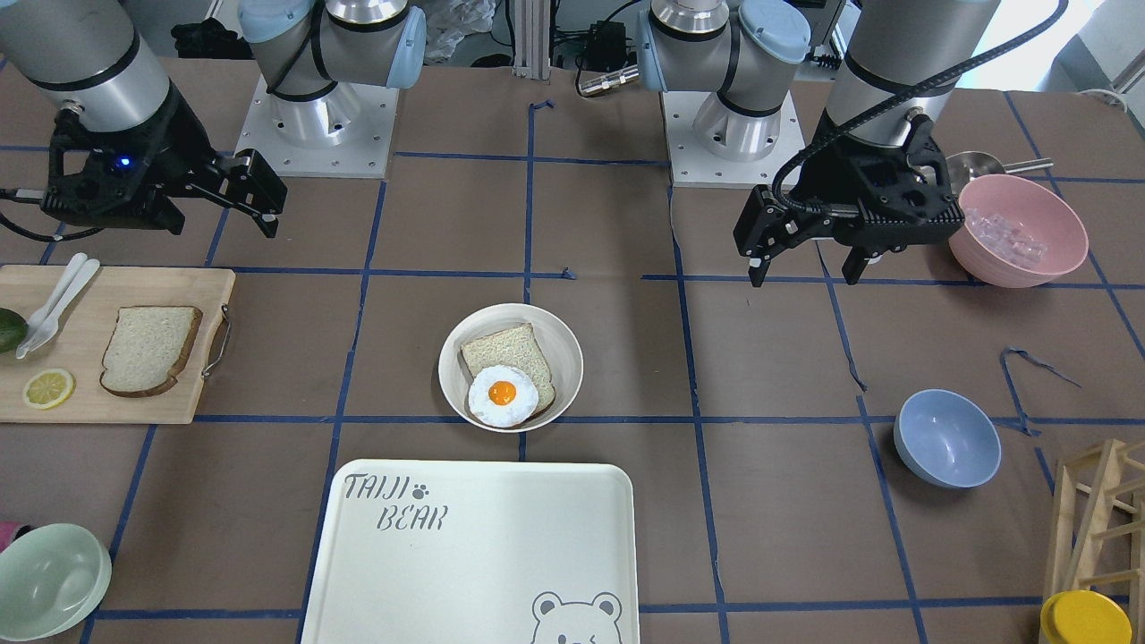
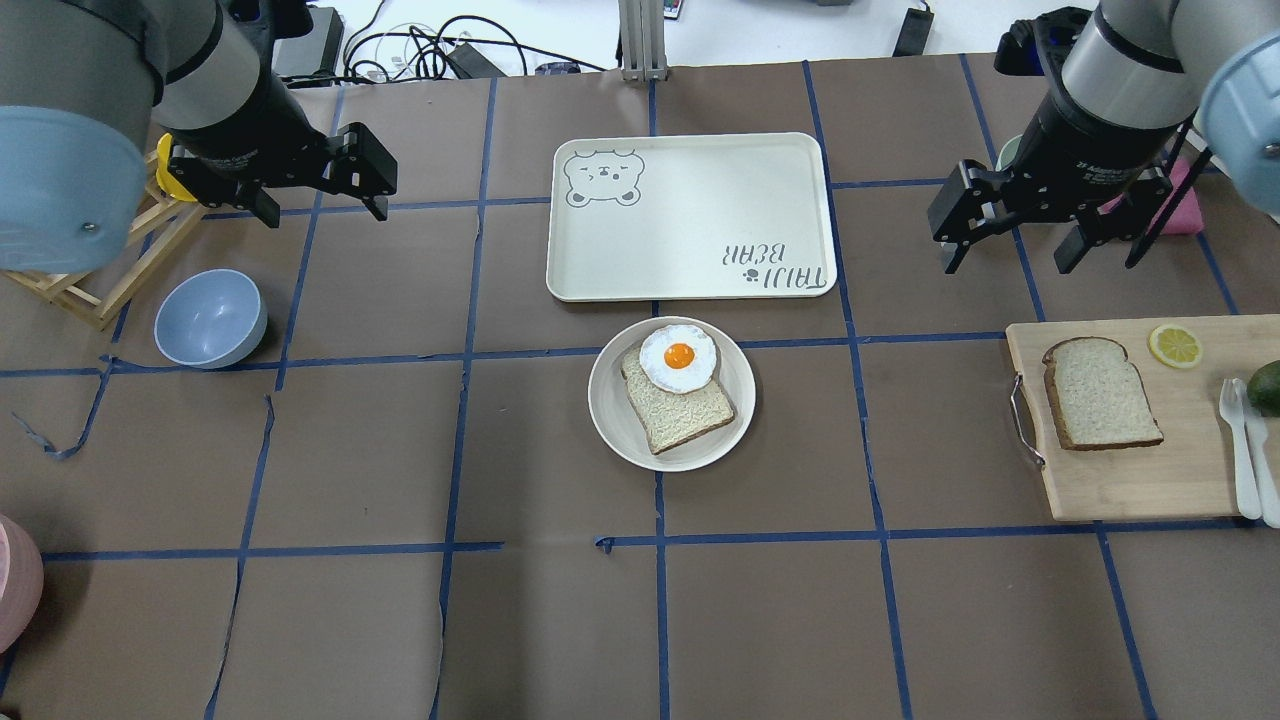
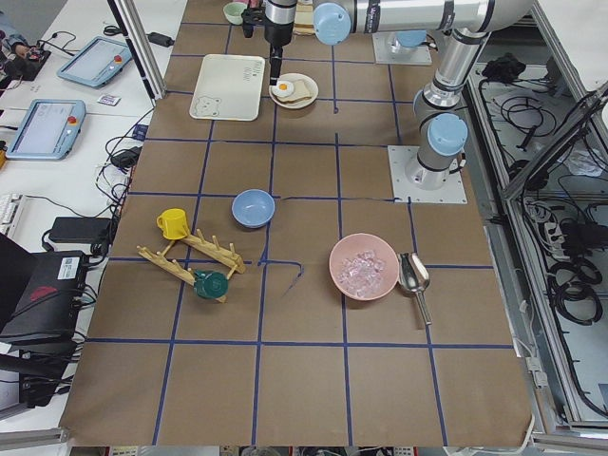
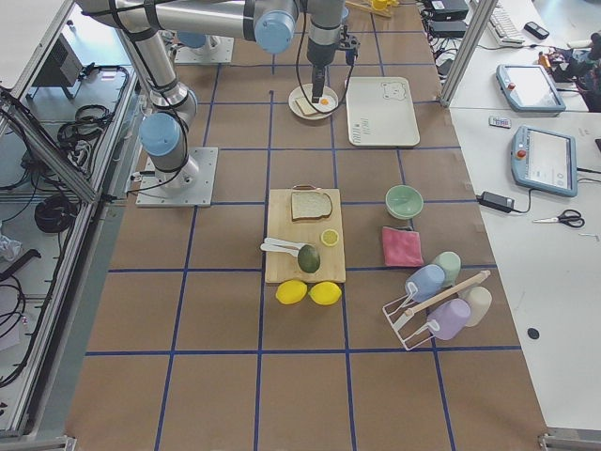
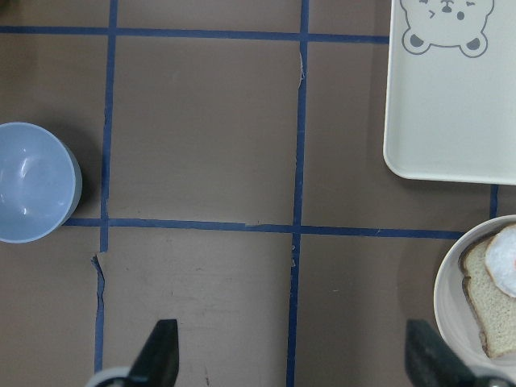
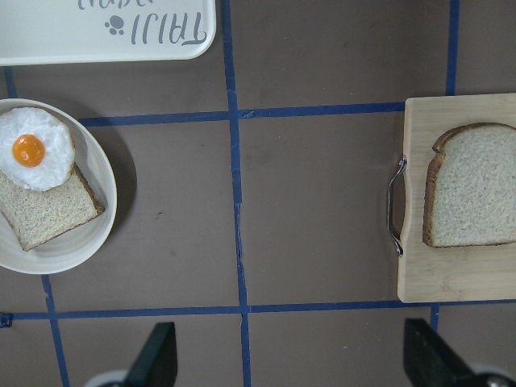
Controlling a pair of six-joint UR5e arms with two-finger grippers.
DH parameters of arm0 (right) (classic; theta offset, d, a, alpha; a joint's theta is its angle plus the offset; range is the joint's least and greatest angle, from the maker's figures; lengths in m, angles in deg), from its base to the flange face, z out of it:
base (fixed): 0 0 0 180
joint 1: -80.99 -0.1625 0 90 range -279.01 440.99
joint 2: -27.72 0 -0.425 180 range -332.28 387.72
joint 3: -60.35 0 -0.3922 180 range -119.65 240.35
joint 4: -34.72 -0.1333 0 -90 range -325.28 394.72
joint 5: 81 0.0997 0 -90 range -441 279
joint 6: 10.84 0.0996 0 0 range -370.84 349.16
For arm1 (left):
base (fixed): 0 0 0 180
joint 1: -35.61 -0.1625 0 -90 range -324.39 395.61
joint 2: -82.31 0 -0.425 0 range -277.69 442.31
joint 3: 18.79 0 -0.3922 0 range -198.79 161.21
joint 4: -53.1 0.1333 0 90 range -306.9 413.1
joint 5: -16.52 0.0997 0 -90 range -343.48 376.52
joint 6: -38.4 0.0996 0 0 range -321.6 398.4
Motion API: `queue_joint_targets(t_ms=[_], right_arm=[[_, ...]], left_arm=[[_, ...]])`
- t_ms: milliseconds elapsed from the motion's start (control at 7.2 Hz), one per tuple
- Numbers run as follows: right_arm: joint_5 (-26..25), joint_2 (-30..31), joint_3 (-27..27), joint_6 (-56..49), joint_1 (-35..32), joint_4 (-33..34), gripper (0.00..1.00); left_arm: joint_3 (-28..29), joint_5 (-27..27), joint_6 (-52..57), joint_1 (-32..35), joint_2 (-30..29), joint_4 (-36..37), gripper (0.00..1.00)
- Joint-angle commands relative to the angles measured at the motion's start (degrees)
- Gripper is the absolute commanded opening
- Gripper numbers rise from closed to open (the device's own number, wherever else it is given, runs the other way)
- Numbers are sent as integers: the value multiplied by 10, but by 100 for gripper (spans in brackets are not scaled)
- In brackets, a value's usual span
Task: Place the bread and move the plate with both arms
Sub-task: 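Move the right gripper toward the wooden cutting board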
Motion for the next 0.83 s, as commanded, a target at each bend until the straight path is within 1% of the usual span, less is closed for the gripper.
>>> queue_joint_targets(t_ms=[0, 278, 417, 694], right_arm=[[5, 15, 0, -1, -3, -4, 100], [6, 17, -1, 0, -16, -31, 100], [6, 16, -1, 7, -37, -31, 100], [6, 15, -1, 9, -43, -31, 100]], left_arm=[[-1, 0, 0, -1, -1, 0, 100], [-1, 0, 0, 0, 0, -1, 100], [-1, 0, 0, -1, 0, 0, 100], [-1, 0, 0, 0, 0, -1, 100]])
